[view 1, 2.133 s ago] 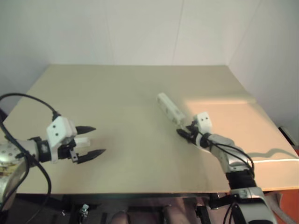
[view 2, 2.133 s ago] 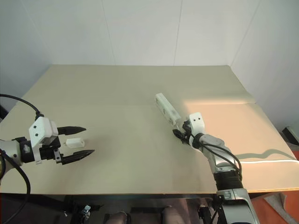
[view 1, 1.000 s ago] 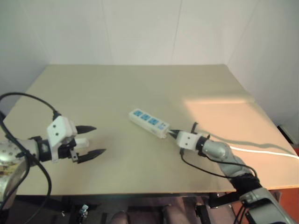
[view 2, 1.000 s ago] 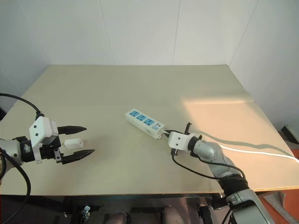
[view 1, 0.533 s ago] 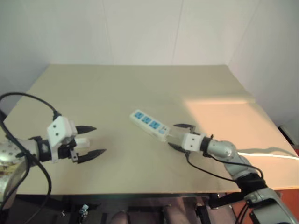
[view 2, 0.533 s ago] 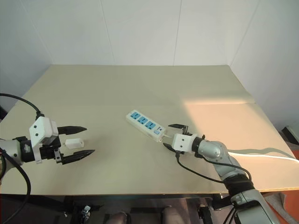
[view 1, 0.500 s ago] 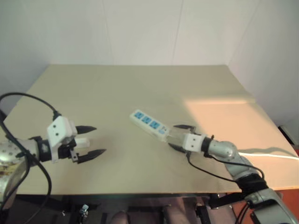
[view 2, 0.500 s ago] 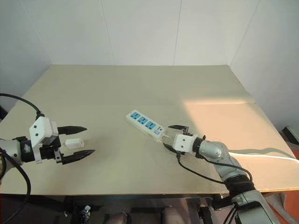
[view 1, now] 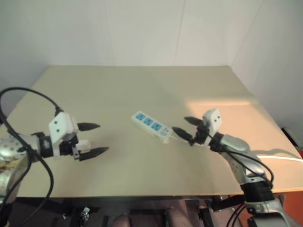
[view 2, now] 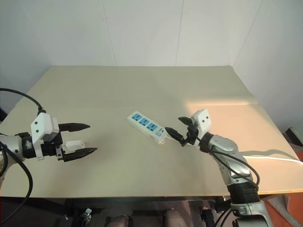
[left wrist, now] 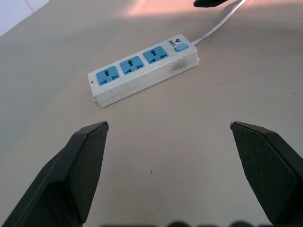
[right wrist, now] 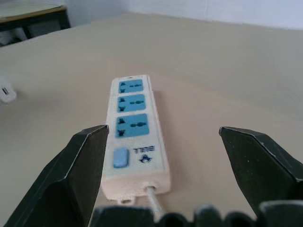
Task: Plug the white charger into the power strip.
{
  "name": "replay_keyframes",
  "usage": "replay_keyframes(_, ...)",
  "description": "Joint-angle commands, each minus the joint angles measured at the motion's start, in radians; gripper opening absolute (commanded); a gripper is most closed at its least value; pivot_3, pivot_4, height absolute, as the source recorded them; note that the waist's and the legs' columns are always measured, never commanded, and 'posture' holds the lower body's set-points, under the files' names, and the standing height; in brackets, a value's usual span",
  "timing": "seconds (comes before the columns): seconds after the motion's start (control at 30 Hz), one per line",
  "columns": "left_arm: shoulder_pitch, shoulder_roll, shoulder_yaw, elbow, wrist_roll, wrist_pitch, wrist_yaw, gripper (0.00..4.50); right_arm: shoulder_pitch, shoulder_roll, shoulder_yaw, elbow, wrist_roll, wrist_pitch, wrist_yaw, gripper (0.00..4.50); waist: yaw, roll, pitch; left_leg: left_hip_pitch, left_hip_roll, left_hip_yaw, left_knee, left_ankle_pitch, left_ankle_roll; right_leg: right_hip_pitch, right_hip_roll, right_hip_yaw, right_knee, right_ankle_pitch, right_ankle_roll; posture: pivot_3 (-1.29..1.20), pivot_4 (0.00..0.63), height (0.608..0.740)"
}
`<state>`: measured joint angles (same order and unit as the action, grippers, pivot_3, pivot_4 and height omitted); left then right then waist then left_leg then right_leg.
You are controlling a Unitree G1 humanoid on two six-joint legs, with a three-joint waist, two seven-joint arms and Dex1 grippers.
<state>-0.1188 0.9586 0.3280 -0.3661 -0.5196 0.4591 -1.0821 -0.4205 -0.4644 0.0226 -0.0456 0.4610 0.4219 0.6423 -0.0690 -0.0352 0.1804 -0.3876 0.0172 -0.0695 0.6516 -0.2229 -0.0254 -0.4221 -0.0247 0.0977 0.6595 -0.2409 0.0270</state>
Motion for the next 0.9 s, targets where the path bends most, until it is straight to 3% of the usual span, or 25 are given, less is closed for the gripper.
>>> replay_keyframes(0.03, -0.024, 0.005, 0.002, 0.001, -0.019, -0.006, -0.005, 4.5, -0.022, 0.015, 0.012, -0.069, 0.006, 0.081, -0.027, 4.45, 0.0, 0.0, 0.0, 0.0, 0.0, 0.0, 0.0, 0.0, 0.0, 0.0, 0.0, 0.0, -0.001, 0.0, 0.0, 0.0, 0.15, 0.74)
replay_keyframes(0.33, -0.022, 0.005, 0.005, -0.008, -0.021, -0.001, 0.001, 4.5, -0.037, 0.084, 0.111, 0.009, -0.137, 0.011, -0.032, 4.45, -0.001, 0.0, 0.0, 0.0, 0.0, 0.0, 0.0, 0.0, 0.0, 0.0, 0.0, 0.0, -0.001, -0.002, 0.003, 0.0, 0.15, 0.74)
replay_keyframes(0.9, -0.002, 0.01, 0.022, -0.024, -0.027, 0.004, 0.011, 4.5, -0.105, 0.183, 0.102, 0.285, -0.238, -0.191, 0.012, 4.45, -0.001, 0.0, 0.0, 0.0, 0.0, 0.0, 0.0, 0.0, 0.0, -0.001, 0.0, 0.0, -0.001, 0.0, 0.0, 0.0, 0.15, 0.74)
